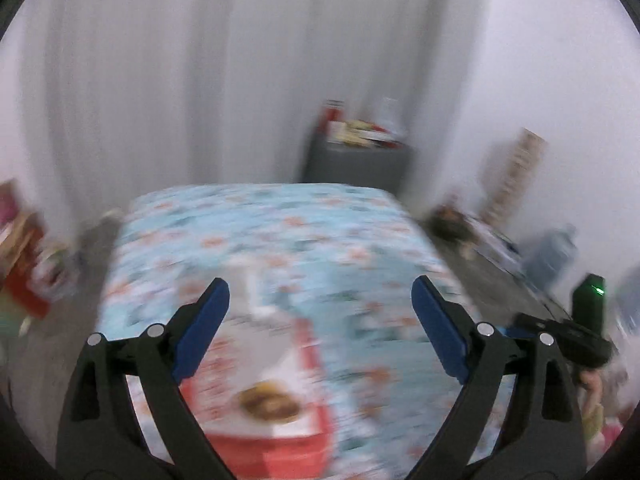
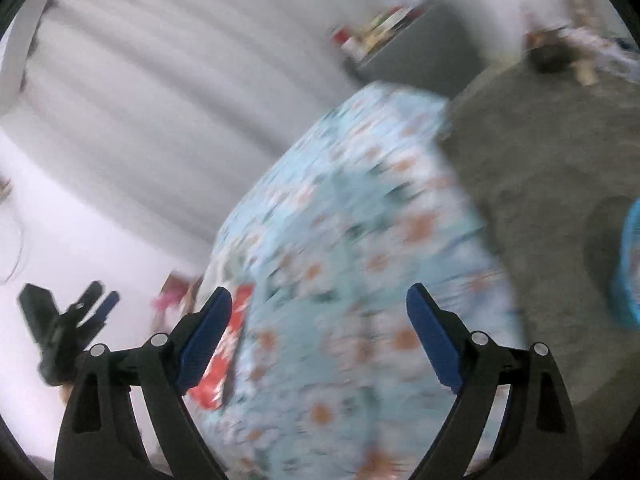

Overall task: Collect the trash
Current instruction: 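Move both open grippers back toward the trash on the bed, then grasp the red-and-white snack bag with the right gripper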

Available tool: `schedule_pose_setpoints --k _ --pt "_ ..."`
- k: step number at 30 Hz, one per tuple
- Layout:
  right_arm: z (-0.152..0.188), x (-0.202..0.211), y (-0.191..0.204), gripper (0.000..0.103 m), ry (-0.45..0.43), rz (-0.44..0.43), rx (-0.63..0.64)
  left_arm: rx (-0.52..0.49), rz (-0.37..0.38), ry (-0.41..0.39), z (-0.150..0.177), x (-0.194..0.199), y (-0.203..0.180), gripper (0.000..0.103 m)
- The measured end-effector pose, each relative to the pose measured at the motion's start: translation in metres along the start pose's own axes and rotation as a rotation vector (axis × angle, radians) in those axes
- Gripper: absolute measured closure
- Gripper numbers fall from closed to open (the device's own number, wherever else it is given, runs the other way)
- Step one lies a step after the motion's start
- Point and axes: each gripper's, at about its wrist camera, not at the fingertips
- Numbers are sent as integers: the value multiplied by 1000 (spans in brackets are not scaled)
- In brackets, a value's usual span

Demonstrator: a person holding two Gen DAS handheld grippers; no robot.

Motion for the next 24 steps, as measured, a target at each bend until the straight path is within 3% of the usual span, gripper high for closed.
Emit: schedule_pose_setpoints --k 3,6,13,16,21,24 --pt "10 -29 25 17 89 -50 24 93 -71 10 15 7 48 15" --pt "20 -61 52 17 183 -129 34 178 -92 41 35 3 82 15" --pt "61 -143 91 17 447 -305 -29 252 -108 98 74 -16 106 15" --pt "79 -179 94 26 540 -275 -63 262 -107 109 83 -23 115 15" --pt "87 -198 113 33 574 -285 -43 268 -119 123 95 -26 125 15" --pt "92 -208 117 52 592 -254 -45 290 -110 127 97 -29 131 15"
Point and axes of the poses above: each gripper's, at about its wrist camera, not at the fingertips, and x roughly against the way its jaws point, y to its left, z to its underside, and after that the axes turned 3 degrees about z, right-handed
